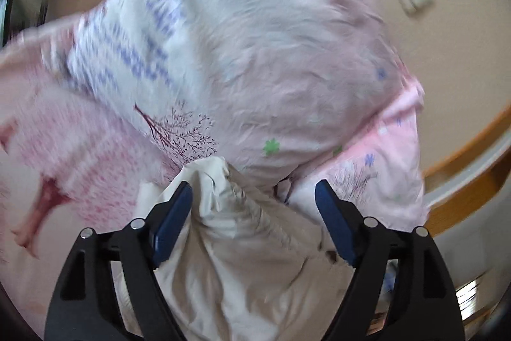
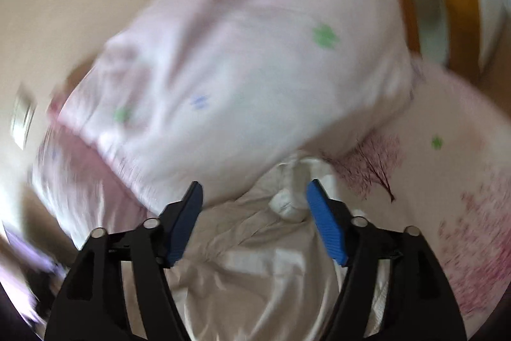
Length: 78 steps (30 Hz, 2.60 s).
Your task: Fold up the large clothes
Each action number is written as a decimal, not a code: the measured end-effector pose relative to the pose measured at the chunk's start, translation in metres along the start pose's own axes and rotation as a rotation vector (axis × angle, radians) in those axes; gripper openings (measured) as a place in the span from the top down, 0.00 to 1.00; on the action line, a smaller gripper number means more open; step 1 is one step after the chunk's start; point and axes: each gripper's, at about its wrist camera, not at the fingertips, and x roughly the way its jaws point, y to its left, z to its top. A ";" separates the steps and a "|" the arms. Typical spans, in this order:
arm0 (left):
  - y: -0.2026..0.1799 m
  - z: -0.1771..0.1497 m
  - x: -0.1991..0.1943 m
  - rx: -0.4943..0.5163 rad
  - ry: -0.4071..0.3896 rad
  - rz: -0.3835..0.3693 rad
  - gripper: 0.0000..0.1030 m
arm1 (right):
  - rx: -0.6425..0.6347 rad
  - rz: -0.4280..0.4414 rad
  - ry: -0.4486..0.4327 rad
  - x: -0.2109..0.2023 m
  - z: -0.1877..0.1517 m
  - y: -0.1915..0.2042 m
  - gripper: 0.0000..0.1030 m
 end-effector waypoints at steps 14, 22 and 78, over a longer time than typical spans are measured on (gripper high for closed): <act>-0.110 -0.121 0.049 0.632 0.201 0.197 0.47 | -0.341 -0.070 0.299 0.065 -0.073 0.084 0.87; -0.088 -0.096 0.096 0.508 0.263 0.276 0.66 | -0.186 -0.130 0.458 0.118 -0.061 0.066 0.88; 0.046 -0.095 -0.020 0.146 0.121 0.182 0.47 | 0.201 -0.069 0.200 -0.013 -0.097 -0.102 0.54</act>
